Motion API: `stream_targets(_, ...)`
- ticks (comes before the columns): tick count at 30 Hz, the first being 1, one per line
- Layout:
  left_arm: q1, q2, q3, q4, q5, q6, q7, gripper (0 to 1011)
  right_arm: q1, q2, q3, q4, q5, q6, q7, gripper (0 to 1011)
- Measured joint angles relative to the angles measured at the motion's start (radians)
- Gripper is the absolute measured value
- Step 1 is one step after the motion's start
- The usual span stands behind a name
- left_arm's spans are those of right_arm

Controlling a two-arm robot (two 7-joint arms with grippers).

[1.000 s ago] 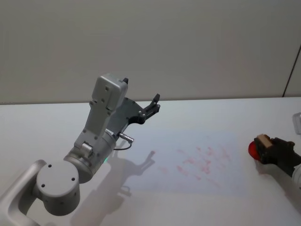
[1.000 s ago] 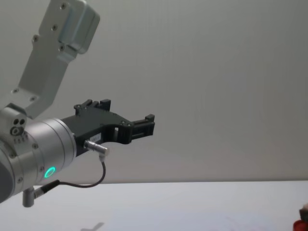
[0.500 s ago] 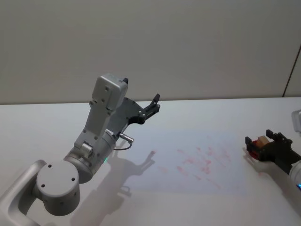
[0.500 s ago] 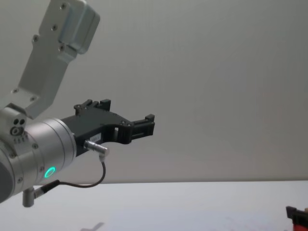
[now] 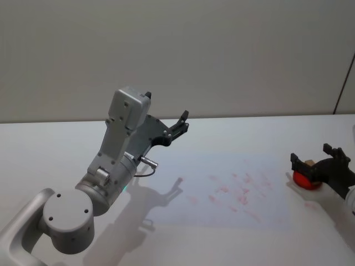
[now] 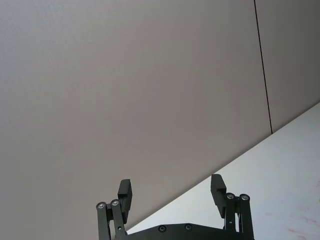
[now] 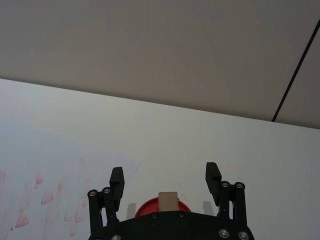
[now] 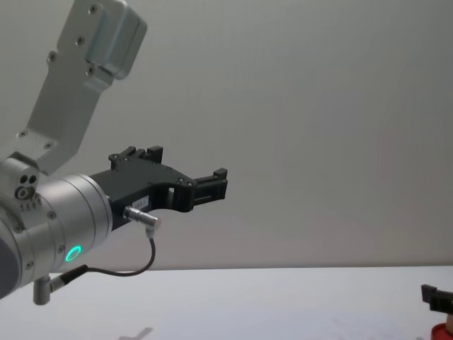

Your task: Use the one hand to pick up the stamp and affix it onto the A4 paper.

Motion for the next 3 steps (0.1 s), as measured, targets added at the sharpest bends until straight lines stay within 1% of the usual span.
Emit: stream_targets(3,0.0,0.0,0.0,0.0,0.0,0.0,0.0,1001,-0.001,0.001,0.002,-0.004,0.002,-0.001,-0.003,1001)
